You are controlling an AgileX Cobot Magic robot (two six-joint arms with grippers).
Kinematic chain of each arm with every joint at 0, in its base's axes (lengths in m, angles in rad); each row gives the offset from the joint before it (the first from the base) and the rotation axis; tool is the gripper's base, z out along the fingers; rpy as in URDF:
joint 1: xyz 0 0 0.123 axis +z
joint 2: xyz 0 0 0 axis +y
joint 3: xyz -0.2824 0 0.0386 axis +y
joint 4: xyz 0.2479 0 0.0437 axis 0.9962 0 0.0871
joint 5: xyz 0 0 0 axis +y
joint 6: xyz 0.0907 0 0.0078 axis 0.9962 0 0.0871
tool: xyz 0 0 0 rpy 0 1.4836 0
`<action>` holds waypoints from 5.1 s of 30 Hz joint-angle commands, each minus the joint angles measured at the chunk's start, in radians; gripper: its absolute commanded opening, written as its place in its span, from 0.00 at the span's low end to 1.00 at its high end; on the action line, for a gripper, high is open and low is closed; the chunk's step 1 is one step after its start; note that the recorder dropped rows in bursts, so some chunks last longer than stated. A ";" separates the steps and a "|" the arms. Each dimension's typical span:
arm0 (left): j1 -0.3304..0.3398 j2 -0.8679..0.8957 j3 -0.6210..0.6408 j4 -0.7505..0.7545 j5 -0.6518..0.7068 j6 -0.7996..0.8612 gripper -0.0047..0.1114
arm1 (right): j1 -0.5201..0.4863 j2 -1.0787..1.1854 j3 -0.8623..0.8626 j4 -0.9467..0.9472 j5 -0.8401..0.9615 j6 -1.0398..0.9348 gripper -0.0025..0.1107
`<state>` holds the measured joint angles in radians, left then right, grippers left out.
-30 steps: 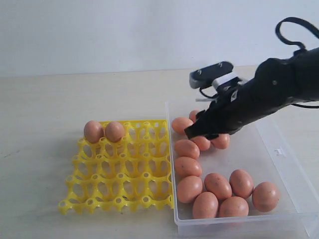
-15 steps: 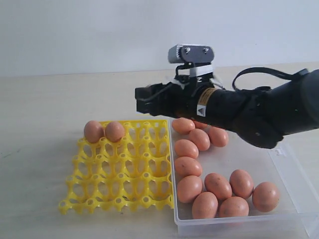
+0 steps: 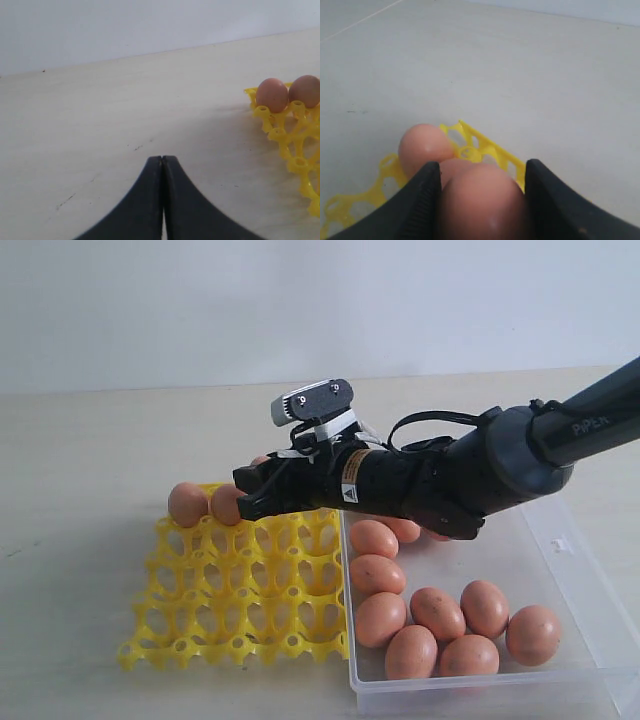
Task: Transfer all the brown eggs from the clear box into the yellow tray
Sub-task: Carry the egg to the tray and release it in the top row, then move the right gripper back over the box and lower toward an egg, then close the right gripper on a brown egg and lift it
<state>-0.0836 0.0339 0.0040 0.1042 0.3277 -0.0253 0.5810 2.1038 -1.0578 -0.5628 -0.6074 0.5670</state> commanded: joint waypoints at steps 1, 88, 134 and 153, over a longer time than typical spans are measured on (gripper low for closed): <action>-0.007 0.002 -0.004 -0.002 -0.012 -0.004 0.04 | 0.000 0.019 -0.038 -0.005 -0.008 -0.026 0.02; -0.007 0.002 -0.004 -0.002 -0.012 -0.004 0.04 | -0.227 -0.080 -0.346 0.521 1.434 -0.515 0.46; -0.007 0.002 -0.004 -0.002 -0.012 -0.004 0.04 | -0.227 0.024 -0.346 0.590 1.403 -0.567 0.46; -0.007 0.002 -0.004 -0.002 -0.012 -0.004 0.04 | -0.227 0.021 -0.346 0.584 1.398 -0.620 0.02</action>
<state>-0.0836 0.0339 0.0040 0.1042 0.3277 -0.0253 0.3585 2.1293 -1.4058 0.0201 0.7943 -0.0360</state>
